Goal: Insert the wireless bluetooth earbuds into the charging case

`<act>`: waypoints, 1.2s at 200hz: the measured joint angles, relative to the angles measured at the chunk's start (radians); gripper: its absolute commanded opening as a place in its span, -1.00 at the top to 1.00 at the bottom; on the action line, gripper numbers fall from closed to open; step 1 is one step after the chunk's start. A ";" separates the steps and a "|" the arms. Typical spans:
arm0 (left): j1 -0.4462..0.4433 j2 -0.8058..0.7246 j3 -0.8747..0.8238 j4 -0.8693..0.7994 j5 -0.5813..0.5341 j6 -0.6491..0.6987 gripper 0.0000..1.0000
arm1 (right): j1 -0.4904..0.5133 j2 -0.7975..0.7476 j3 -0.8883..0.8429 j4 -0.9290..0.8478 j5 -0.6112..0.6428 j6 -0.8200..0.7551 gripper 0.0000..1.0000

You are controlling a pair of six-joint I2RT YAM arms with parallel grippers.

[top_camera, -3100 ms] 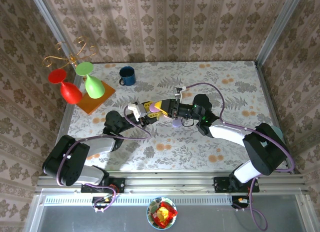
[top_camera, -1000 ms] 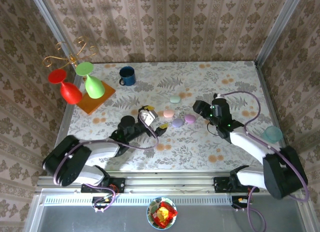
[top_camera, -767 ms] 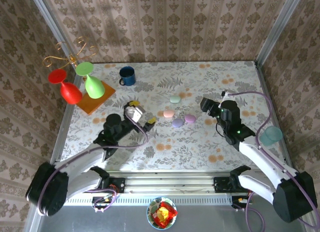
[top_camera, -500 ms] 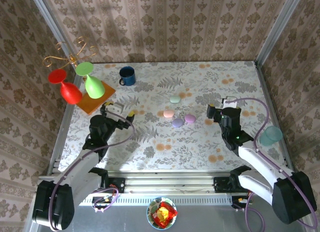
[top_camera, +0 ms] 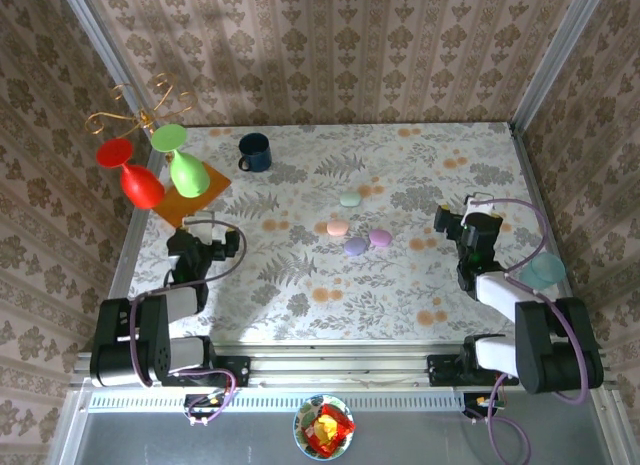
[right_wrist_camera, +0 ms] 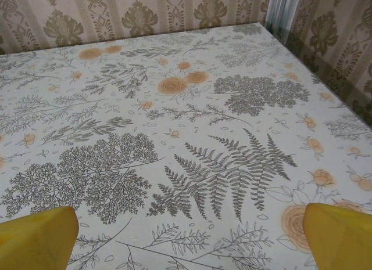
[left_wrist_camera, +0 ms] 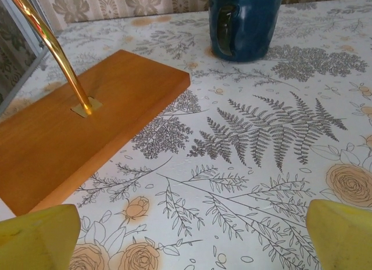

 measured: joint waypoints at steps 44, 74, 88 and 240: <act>0.015 0.110 0.056 0.107 -0.010 -0.003 -1.00 | -0.030 0.113 0.000 0.115 -0.087 0.001 -1.00; 0.021 0.217 0.102 0.133 -0.010 -0.005 -1.00 | -0.035 0.161 0.002 0.132 -0.127 0.000 -1.00; 0.021 0.259 0.123 0.131 -0.011 -0.005 -1.00 | -0.035 0.164 0.003 0.135 -0.153 -0.001 -1.00; -0.038 0.269 0.157 0.101 -0.098 0.014 -1.00 | -0.026 0.262 0.021 0.215 -0.209 -0.015 -0.97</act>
